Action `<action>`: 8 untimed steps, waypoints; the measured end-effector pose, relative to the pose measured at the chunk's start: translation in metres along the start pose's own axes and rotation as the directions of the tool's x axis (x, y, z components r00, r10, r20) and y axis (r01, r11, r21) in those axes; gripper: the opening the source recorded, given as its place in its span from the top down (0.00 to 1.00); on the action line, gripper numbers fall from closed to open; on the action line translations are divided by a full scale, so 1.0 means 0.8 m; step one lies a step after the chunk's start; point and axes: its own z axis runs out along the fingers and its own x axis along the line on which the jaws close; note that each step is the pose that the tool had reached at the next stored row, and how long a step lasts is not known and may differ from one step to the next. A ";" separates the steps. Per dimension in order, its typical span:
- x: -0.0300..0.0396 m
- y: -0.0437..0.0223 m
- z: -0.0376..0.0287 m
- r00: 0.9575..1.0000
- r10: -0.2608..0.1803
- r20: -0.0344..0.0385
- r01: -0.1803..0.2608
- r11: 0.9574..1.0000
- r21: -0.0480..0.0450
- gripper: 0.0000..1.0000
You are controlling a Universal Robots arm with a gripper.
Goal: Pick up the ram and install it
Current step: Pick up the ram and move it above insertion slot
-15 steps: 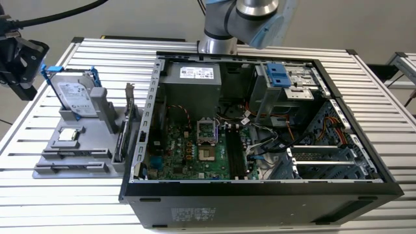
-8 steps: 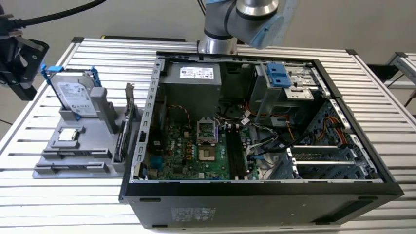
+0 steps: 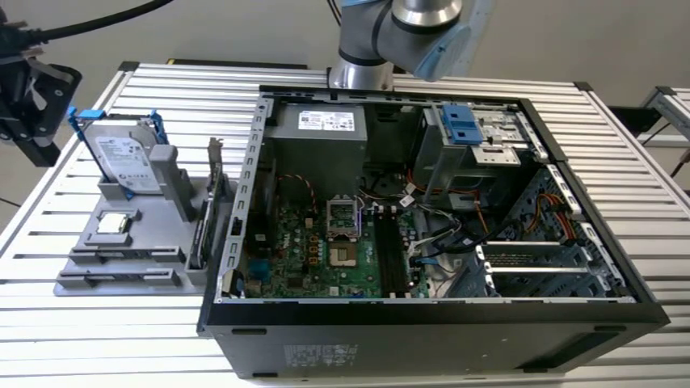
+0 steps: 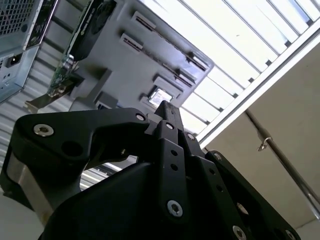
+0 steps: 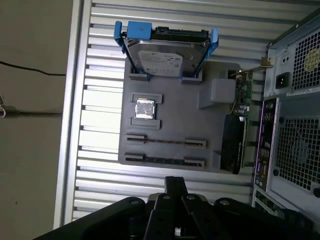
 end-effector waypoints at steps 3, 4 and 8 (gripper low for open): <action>0.0000 0.0000 0.0000 1.000 -0.018 -0.001 0.018 1.000 0.000 1.00; 0.0000 0.0000 0.0000 1.000 -0.024 -0.001 0.024 1.000 0.000 1.00; 0.0000 0.0001 0.0000 0.999 -0.049 -0.002 0.049 0.999 0.000 1.00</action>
